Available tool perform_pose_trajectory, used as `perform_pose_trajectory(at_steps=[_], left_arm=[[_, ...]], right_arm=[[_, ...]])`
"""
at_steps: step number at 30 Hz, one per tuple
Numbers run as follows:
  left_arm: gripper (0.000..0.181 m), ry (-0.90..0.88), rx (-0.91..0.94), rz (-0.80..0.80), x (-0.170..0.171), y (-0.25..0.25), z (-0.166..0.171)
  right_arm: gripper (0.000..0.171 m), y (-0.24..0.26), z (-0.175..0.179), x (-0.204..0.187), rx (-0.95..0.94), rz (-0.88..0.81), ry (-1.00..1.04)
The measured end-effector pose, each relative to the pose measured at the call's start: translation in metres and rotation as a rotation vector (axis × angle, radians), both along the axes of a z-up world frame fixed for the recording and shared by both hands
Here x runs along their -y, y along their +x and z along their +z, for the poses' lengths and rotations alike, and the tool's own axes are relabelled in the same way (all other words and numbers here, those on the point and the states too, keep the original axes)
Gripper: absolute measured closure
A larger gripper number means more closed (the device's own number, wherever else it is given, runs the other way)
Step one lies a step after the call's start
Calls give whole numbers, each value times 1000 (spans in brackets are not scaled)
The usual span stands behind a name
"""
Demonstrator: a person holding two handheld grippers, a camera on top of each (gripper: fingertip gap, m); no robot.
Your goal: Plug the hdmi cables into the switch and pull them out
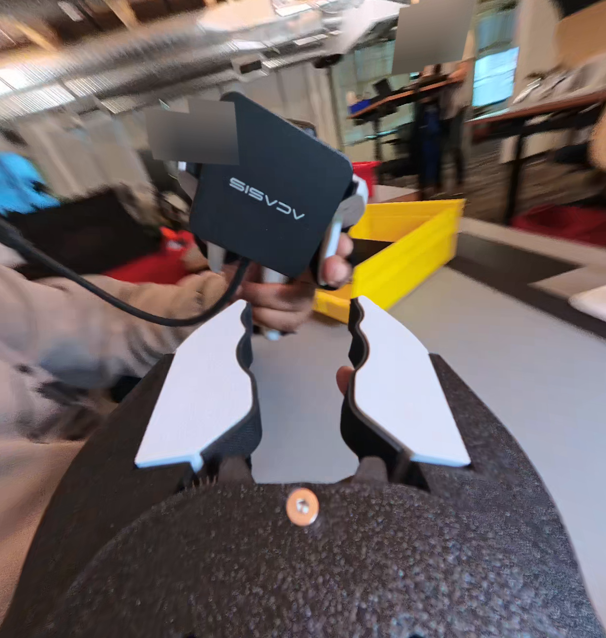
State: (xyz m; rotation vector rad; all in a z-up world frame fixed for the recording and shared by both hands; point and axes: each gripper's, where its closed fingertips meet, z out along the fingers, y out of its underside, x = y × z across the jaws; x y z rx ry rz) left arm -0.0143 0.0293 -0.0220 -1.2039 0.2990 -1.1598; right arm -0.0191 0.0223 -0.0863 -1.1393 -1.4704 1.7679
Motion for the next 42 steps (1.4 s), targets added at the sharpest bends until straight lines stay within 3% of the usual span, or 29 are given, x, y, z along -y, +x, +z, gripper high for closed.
perform_pose_trajectory(at_steps=[4, 6, 8, 9, 15, 22, 26, 30, 31, 35, 39, 42], left_arm=[[109, 68, -22, -25, 8, 19, -2], [109, 111, -55, -31, 13, 24, -2], [109, 138, -106, -19, 16, 24, -3], [112, 143, -139, -1, 16, 23, -5], [115, 84, -458, 125, 5, 9, -33], [123, 193, -1064, 307, 8, -4, -60], [123, 293, -1323, 480, 4, -15, -58], [136, 372, -1511, 441, 4, -2, -81], [151, 385, -1511, 397, 7, 4, -88], [161, 283, -1354, 266, 14, 8, -93], [167, 246, -1024, 200, 22, 3, -70], [167, 248, -748, 166, 27, -4, -44]], right_arm=[[127, 10, 15, 37, -4, 293, -340], [141, 6, 10, 39, 29, 247, -293], [142, 10, 8, 37, 25, 230, -230], [165, 13, 9, 33, 11, 216, -196], [167, 21, -5, -4, 63, 46, 106], [167, 39, -10, -14, 119, 95, 185], [167, 43, -25, -7, 234, 198, 59], [167, 46, -36, 9, 345, 354, -147], [167, 47, -40, 12, 366, 381, -166], [163, 40, -41, 7, 319, 320, -144], [157, 39, -4, -21, 70, 184, -139], [157, 41, 1, -50, -4, 67, -145]])
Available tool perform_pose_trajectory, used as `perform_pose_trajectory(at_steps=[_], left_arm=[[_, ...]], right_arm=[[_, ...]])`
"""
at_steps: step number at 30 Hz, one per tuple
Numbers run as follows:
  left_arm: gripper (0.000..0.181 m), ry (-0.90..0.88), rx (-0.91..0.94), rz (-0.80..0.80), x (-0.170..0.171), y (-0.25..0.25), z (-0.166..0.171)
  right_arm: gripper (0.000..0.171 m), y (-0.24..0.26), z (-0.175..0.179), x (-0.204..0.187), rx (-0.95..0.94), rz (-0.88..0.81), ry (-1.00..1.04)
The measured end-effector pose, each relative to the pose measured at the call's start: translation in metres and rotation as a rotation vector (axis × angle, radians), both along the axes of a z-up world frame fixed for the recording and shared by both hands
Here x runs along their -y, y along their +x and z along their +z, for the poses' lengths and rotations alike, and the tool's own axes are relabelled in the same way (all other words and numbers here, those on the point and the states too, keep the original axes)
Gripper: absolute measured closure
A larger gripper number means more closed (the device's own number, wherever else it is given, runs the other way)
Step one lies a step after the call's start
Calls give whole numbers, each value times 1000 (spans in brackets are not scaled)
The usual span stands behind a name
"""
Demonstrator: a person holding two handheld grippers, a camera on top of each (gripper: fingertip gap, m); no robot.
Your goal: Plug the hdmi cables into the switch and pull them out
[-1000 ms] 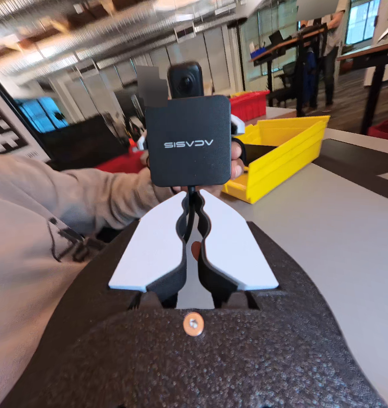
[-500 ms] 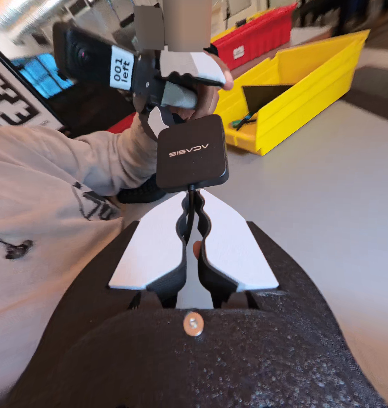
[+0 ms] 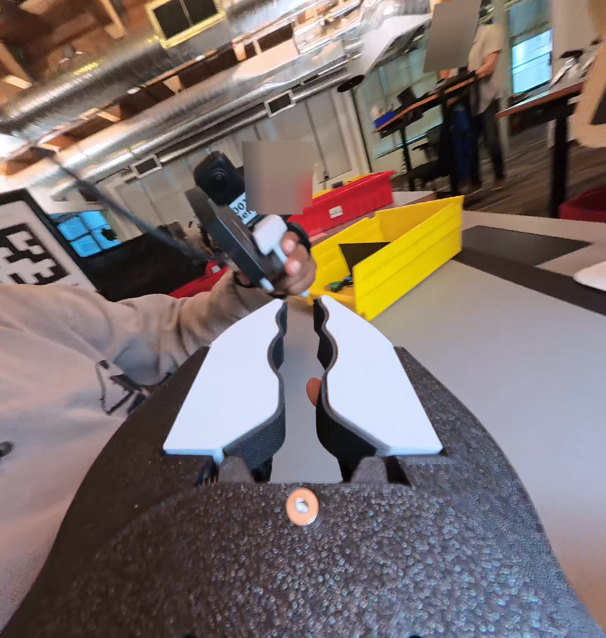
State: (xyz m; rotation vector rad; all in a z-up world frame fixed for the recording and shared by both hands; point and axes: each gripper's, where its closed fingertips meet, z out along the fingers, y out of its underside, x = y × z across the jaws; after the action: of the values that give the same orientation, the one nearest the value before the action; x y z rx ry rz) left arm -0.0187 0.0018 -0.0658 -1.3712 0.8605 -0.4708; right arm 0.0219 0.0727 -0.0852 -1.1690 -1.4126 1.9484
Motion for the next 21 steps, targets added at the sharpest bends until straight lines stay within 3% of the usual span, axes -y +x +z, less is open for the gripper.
perform_pose_trajectory(at_steps=[3, 7, 8, 9, 11, 14, 19, 21], left_arm=[[167, 23, 241, -41, 0, -5, 21], [167, -12, 403, -86, -8, 9, 19], [167, -35, 411, -102, -9, 16, 13], [167, -49, 410, -108, -11, 21, 9], [166, -56, 416, -118, -12, 25, 7], [164, -100, 235, -58, -18, 26, -11], [153, -107, -265, 140, -26, 4, -54], [152, -108, -395, 150, -26, 9, -68]], right_arm=[[153, -6, -12, 1, -8, -62, 122], [138, -16, 5, 50, -147, -88, 294], [140, -19, 13, 55, -184, -137, 325], [155, -20, 18, 57, -207, -158, 348], [156, -17, 18, 59, -192, -142, 400], [157, -12, 2, 51, -101, -123, 545], [157, -4, -42, 19, 187, -179, 1002], [157, -1, -54, 25, 232, -126, 1031]])
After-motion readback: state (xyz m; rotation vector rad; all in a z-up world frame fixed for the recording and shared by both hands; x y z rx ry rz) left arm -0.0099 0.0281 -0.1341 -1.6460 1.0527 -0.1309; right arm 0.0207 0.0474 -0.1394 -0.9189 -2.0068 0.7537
